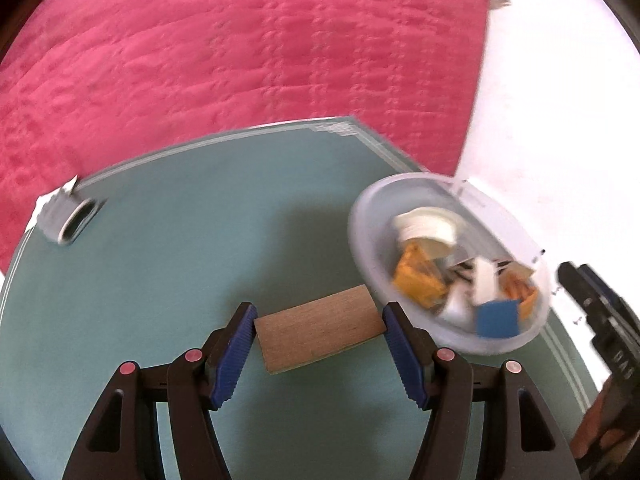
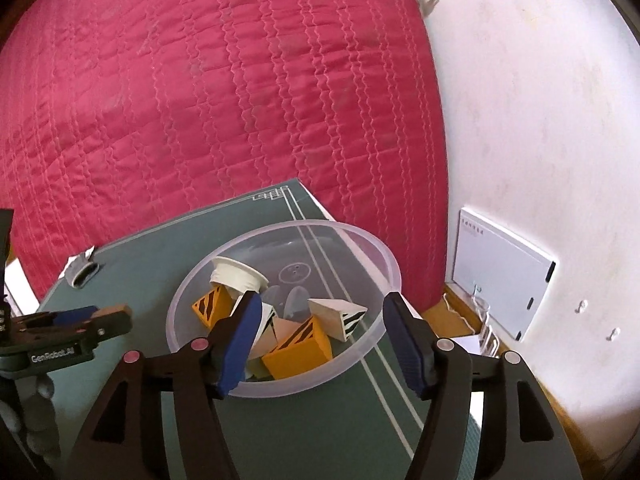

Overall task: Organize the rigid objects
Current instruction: 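Lower wooden plank into clear bowl and open left tool, then withdraw both tools from the clear bowl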

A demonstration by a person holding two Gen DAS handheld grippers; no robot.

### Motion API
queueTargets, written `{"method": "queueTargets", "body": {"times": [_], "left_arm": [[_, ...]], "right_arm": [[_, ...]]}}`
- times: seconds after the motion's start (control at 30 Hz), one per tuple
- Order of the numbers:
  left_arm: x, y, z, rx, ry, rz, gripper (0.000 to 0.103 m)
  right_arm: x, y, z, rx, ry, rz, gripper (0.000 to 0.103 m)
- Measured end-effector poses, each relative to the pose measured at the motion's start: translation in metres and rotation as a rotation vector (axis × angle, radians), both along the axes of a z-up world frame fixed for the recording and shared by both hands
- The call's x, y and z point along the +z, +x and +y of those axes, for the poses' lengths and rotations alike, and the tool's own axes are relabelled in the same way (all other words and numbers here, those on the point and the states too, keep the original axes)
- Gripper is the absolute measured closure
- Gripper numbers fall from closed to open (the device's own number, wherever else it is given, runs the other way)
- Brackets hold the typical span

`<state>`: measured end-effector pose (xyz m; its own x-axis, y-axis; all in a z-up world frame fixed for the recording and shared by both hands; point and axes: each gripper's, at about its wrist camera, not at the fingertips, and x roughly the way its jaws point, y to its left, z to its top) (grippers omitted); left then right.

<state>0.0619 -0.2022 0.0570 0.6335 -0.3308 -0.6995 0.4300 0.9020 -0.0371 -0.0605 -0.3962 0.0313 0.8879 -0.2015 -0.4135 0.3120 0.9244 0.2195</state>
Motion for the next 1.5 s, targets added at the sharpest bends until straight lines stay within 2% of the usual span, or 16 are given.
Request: {"method": "queueTargets", "body": {"times": [0.33,0.53,0.6,0.63,0.67,0.93,1.13,1.3,1.5], "left_arm": [[0.007,0.003,-0.061,-0.133,-0.021,-0.033,0.035],[0.003,0.014,-0.076,-0.183,-0.046,-0.020,0.035],[0.002,0.014,-0.078,-0.200,-0.055,-0.011,0.032],[0.001,0.014,-0.077,-0.199,-0.055,-0.014,0.024],[0.002,0.013,-0.075,-0.195,-0.057,-0.021,0.021],[0.002,0.008,-0.051,-0.132,-0.021,-0.059,0.010],[0.002,-0.001,-0.035,-0.081,0.038,-0.118,0.001],[-0.001,-0.014,-0.030,-0.045,0.108,-0.171,0.001],[-0.007,-0.017,-0.030,0.021,0.189,-0.190,0.001]], "right_arm": [[-0.002,-0.007,-0.007,-0.005,0.044,-0.025,0.038],[-0.004,-0.007,-0.010,-0.003,0.060,-0.026,0.036],[-0.004,-0.008,-0.010,-0.004,0.063,-0.028,0.032],[-0.004,-0.008,-0.011,-0.005,0.065,-0.030,0.031],[-0.004,-0.008,-0.011,-0.007,0.066,-0.031,0.030],[-0.006,-0.008,-0.015,-0.018,0.083,-0.029,0.018],[-0.009,-0.006,-0.017,-0.015,0.104,-0.017,0.004],[-0.015,0.002,-0.014,0.005,0.102,0.041,0.001],[-0.019,0.005,-0.005,0.042,0.069,0.094,0.000]]}}
